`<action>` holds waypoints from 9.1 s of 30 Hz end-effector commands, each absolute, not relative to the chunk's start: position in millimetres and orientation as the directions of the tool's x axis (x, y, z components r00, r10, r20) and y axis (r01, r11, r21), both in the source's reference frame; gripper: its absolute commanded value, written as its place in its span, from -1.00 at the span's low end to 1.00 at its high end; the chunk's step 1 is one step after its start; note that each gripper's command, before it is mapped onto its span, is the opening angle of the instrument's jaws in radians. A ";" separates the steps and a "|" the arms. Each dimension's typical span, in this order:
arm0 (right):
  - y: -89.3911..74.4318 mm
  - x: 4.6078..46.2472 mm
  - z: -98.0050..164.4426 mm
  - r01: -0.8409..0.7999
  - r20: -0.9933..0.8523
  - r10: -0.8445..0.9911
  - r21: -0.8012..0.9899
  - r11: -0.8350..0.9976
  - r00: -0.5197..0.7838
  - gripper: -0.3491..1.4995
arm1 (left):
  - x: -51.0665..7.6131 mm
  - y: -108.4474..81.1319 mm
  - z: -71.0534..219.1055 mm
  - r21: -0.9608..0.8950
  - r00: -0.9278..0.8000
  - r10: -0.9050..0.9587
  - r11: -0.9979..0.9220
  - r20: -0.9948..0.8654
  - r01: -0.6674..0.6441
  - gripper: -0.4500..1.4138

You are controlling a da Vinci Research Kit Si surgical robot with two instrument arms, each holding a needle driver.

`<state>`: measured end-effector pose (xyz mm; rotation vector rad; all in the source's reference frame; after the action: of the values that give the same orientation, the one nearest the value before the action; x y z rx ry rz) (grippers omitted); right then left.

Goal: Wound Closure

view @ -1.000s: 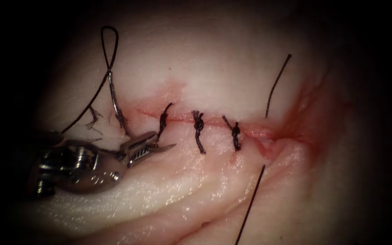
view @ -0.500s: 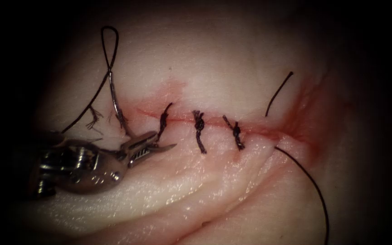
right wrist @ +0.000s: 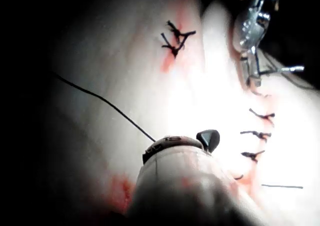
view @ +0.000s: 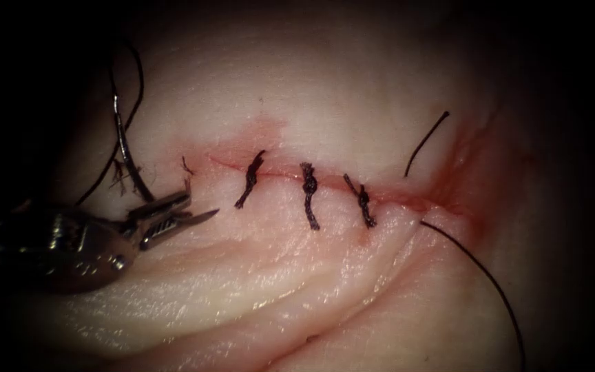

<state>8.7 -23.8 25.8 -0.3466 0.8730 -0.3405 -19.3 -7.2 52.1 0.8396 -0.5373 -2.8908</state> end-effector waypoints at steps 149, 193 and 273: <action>-6.4 8.7 37.4 -0.328 -0.919 0.150 0.024 0.944 0.364 0.78 | -47.5 -12.5 51.1 0.506 -0.387 -0.544 -0.838 -0.745 0.203 0.12; -15.0 14.0 37.4 0.170 -0.942 -0.198 -0.156 0.973 0.270 0.69 | -39.8 -6.3 46.0 0.573 -0.310 -0.617 -0.787 -0.724 0.228 -1.00; -6.8 17.6 49.5 0.182 -0.922 -0.250 -0.202 0.962 0.296 -1.00 | -35.9 -9.8 44.2 0.484 -0.249 -0.490 -0.870 -0.835 0.090 -0.21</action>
<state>16.9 -7.1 49.1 -0.0590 1.2362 -0.2831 -35.3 -9.9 43.6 1.6405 -0.4812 -2.1716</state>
